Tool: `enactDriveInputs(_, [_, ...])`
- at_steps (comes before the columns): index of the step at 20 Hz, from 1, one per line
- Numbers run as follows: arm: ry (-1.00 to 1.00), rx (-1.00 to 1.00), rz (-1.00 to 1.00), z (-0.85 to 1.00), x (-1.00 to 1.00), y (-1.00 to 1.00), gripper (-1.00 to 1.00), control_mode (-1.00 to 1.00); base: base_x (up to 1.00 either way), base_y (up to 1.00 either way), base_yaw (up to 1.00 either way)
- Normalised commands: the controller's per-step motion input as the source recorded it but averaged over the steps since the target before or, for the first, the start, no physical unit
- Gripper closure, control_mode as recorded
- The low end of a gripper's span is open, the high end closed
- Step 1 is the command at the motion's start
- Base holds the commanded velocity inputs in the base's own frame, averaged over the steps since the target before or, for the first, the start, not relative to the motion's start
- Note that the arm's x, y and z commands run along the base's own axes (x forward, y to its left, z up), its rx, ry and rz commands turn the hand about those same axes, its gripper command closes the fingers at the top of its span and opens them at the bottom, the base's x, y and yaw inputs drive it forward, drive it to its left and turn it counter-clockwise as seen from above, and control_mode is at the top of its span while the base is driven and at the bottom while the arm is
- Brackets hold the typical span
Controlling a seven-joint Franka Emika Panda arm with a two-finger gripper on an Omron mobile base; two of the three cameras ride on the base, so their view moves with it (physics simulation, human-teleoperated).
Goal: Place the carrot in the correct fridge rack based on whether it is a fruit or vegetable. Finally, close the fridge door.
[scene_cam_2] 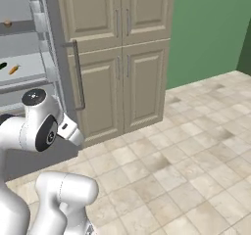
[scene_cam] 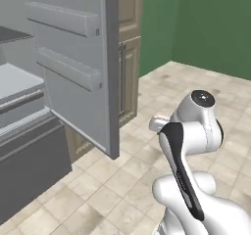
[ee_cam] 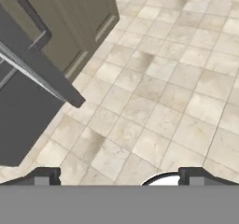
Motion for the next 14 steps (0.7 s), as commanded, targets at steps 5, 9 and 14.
enactDriveInputs(5, [0.00, 0.00, 0.00, 0.00, 0.00, 0.00, -1.00, 1.00, 0.67, -0.55, -0.25])
enactDriveInputs(9, [0.00, 0.00, 0.00, 0.00, 0.00, 0.00, -1.00, 1.00, 0.92, -0.63, -0.02])
enactDriveInputs(14, [0.00, 0.00, 0.00, 0.00, 0.00, 0.00, -1.00, 1.00, 1.00, -0.22, 0.24])
